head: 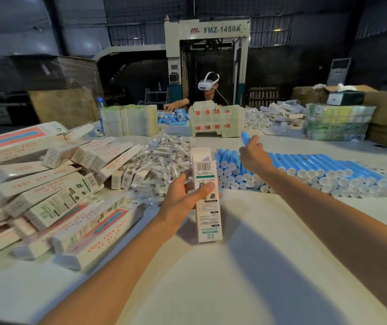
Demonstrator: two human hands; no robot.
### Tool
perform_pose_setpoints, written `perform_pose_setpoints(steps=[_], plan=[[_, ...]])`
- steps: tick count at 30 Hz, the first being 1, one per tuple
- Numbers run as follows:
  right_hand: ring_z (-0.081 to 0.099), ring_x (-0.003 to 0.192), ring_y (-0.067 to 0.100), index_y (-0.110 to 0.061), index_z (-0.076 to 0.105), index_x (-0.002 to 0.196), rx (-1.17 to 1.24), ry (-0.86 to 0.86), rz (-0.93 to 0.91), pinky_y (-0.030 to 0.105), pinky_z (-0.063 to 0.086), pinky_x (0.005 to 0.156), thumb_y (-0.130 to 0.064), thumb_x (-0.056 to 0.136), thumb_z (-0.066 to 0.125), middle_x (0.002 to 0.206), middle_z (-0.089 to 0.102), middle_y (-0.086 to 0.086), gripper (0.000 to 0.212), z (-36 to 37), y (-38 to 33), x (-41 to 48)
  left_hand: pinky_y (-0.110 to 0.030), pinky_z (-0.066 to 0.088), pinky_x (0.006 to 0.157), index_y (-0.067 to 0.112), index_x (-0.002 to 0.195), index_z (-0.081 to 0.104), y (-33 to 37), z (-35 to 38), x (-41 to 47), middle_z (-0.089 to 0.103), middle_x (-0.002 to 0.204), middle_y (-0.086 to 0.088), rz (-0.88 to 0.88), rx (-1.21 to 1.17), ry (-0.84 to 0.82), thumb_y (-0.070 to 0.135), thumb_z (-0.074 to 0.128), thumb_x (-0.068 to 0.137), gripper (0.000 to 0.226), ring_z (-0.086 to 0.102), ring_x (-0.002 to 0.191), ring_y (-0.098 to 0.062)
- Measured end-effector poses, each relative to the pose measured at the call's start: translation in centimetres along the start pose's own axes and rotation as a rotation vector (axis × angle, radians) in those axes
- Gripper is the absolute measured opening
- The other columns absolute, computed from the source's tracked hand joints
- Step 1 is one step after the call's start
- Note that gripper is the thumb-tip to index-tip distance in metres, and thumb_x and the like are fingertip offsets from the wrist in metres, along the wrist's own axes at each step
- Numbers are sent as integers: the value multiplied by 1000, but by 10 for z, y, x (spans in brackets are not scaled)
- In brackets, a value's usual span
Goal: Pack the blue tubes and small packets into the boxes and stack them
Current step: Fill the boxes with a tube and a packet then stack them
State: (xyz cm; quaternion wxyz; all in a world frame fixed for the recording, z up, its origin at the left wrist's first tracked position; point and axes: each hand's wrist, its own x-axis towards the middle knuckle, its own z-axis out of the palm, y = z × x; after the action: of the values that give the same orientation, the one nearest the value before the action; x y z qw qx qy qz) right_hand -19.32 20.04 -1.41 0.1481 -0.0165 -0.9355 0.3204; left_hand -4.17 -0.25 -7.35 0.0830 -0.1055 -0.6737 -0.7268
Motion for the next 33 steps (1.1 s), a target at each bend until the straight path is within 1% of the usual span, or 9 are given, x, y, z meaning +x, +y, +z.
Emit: perform_pose_setpoints(steps=[2,4,8,11,17,21,25,29,33], plan=[[50,74,28,-11,42,108,345,25,-25,41,36,65,-28,110,35,92,51,13,19,-10,-4,-16,-66,57,97,15,137,59,1,0,-1,77,123,-13,16,15,-1,13,78,95,47,75,109,-42],[43,71,18,-13,46,93,615,17,-37,35,34,64,-35,110,34,85,49,6,30,-26,-12,-35,-63,59,96,18,137,59,4,1,-4,77,124,-10,40,29,-33,17,81,93,49,76,108,-40],[53,92,13,-10,59,107,960,9,-178,31,43,78,-38,112,38,107,59,4,35,-55,-31,-74,-54,62,94,20,140,56,10,5,-10,77,125,-7,73,56,-98,28,83,90,58,77,106,-37],[59,95,9,-9,57,118,1189,-66,-324,29,51,87,-28,110,48,105,60,3,22,-69,-44,-93,-42,64,89,18,139,55,12,7,-13,77,123,-9,91,45,-123,24,82,93,54,78,102,-36],[65,118,25,-18,44,128,1038,-125,-372,43,49,108,-21,104,61,119,69,11,30,-62,-57,-109,-34,64,86,18,137,55,16,9,-17,78,121,-8,123,56,-133,25,81,94,51,79,100,-35],[67,114,21,-25,32,136,838,-125,-442,34,59,95,-20,101,67,129,61,14,50,-58,-55,-105,-32,63,84,19,137,54,16,7,-18,79,120,-9,136,55,-133,26,82,94,51,79,100,-35],[70,110,25,-42,15,150,679,-177,-526,39,60,92,-10,97,70,132,57,13,83,-68,-58,-91,-36,64,86,21,137,54,15,7,-18,79,118,-10,145,70,-128,29,82,94,52,79,101,-34],[67,97,21,-41,23,146,485,-200,-644,21,60,76,-9,89,76,120,57,9,83,-66,-65,-88,-39,63,92,26,138,53,12,10,-18,78,120,-9,150,74,-142,29,75,99,45,78,104,-33],[64,96,12,-30,35,140,382,-167,-713,25,59,74,-25,89,79,111,59,-2,67,-50,-58,-95,-42,63,89,22,137,51,7,10,-18,77,113,-5,176,5,-41,22,65,105,35,77,99,-28]])
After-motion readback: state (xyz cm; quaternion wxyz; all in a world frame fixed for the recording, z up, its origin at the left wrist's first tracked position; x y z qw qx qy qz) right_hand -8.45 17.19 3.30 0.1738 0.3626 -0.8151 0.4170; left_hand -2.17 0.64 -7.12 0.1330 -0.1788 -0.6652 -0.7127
